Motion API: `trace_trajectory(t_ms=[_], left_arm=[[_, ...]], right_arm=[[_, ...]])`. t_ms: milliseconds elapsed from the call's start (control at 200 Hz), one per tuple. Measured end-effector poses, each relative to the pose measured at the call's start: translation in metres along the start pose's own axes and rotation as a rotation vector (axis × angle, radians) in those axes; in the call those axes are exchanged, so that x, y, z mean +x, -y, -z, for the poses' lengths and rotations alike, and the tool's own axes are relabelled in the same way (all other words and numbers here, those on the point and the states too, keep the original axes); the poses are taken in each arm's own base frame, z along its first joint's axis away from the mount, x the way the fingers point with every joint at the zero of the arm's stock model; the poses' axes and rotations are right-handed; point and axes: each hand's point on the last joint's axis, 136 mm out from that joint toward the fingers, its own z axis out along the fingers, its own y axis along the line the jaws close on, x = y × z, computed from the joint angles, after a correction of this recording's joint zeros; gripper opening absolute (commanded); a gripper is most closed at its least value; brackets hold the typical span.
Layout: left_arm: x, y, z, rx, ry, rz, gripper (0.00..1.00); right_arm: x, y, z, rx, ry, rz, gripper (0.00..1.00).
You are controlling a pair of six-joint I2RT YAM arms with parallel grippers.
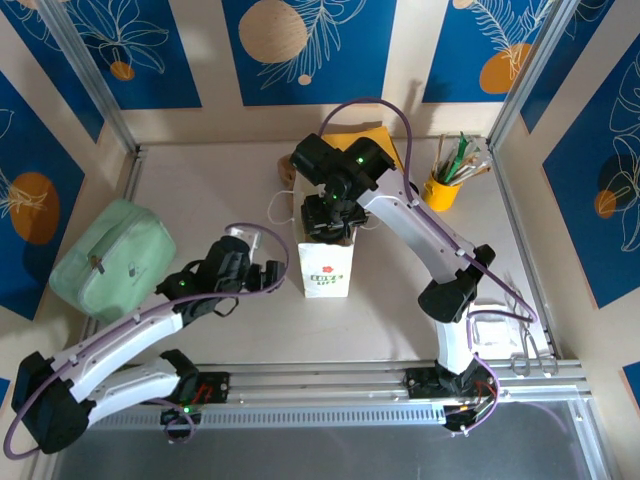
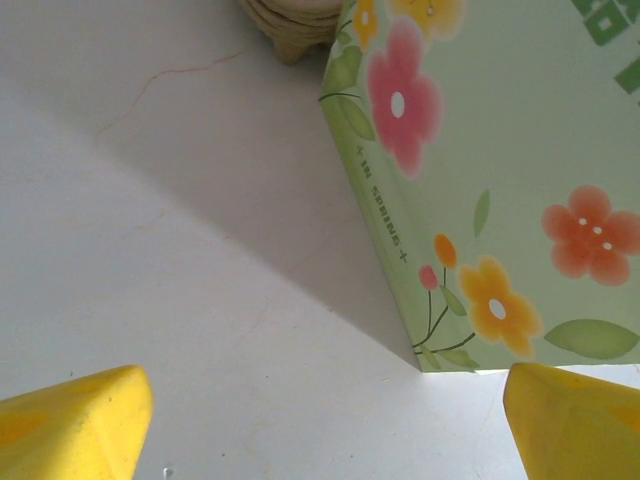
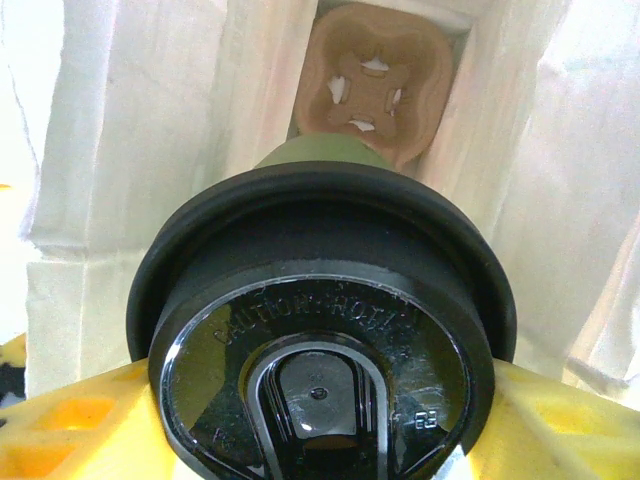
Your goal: Pack the takeout coffee
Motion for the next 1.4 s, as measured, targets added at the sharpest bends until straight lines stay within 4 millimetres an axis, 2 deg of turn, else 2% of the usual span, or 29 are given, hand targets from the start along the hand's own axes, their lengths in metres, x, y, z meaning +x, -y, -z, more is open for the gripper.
trace_trajectory(t_ms=[460, 855, 1080, 1256, 1396], left_arm=[[-0.009, 0.036, -0.011, 0.076, 0.065, -0.065, 0.87], [0.003, 0.077, -0.019, 0.158, 0.066, -0.135, 0.86], [0.022, 0.09, -0.031, 0.167, 0.017, -0.207, 0.86], [0.018, 0.093, -0.026, 0.18, 0.035, -0.23, 0.87], [0.002, 0.095, -0.008, 0.207, 0.098, -0.237, 0.87]], right_arm=[[0.002, 0.004, -0.006, 0.012, -0.024, 0.0, 0.65], [0.003, 0.017, -0.017, 0.042, -0.058, -0.013, 0.65], [0.004, 0.017, -0.018, 0.036, -0.071, 0.011, 0.65], [0.006, 0.015, -0.018, 0.013, -0.085, 0.045, 0.65], [0.006, 0.016, -0.018, 0.007, -0.089, 0.062, 0.65]])
